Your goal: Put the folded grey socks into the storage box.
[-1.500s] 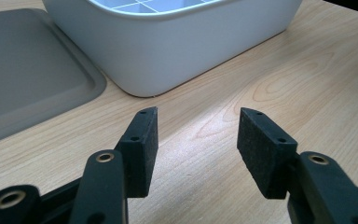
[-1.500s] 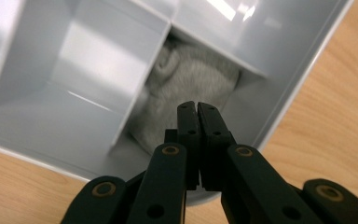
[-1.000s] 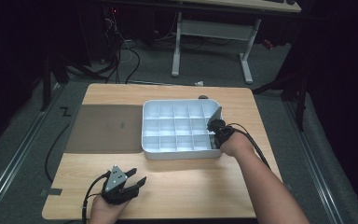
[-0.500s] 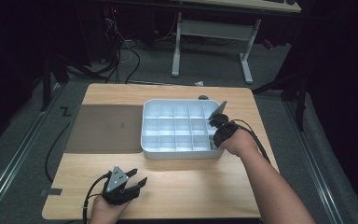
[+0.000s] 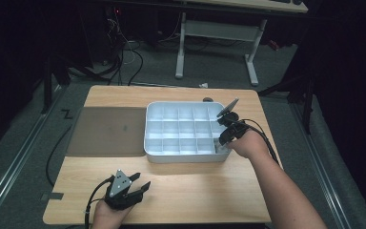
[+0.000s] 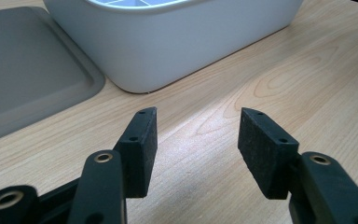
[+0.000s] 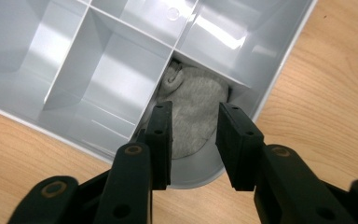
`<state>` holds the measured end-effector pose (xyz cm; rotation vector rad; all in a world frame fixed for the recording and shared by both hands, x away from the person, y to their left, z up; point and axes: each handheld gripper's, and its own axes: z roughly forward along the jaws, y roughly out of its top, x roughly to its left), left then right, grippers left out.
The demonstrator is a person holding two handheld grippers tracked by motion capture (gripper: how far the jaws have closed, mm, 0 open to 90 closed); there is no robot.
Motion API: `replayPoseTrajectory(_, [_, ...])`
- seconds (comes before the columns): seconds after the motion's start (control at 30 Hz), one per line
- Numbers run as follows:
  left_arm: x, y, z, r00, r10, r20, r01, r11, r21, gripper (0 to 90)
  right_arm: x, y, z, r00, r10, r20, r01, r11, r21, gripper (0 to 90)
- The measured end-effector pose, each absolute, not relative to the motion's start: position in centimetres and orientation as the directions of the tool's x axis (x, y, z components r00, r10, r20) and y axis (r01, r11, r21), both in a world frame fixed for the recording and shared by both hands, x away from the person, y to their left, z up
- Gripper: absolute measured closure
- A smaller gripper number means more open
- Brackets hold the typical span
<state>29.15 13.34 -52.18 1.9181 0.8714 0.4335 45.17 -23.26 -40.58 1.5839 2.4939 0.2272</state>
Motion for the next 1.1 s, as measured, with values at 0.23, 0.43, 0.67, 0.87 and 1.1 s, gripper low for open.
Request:
replayPoseTrajectory(0.23, [29.1, 13.2, -52.2, 0.684, 0.727, -0.059, 0.391, -0.297, 0.871, 48.1, 44.7, -23.4, -40.1, -0.409, 0.910, -0.068, 0.873, 0.412, 0.260, 63.0])
replayPoseTrajectory(0.43, [29.1, 13.0, -52.3, 0.690, 0.721, -0.060, 0.392, -0.303, 0.869, 48.0, 43.8, -24.3, -40.4, -0.410, 0.911, -0.053, 0.866, 0.407, 0.291, 62.0])
replayPoseTrajectory(0.67, [29.0, 12.9, -52.3, 0.693, 0.719, -0.056, 0.390, -0.308, 0.868, 47.9, 42.3, -25.2, -40.4, -0.402, 0.913, -0.066, 0.844, 0.397, 0.361, 60.9])
replayPoseTrajectory(0.87, [29.0, 12.9, -52.4, 0.694, 0.718, -0.054, 0.390, -0.312, 0.866, 47.9, 40.9, -25.8, -40.6, -0.406, 0.912, -0.067, 0.816, 0.394, 0.423, 58.3])
replayPoseTrajectory(1.1, [29.1, 13.0, -52.3, 0.690, 0.720, -0.070, 0.404, -0.304, 0.863, 48.0, 38.3, -27.6, -41.8, -0.395, 0.919, -0.004, 0.797, 0.345, 0.496, 54.1])
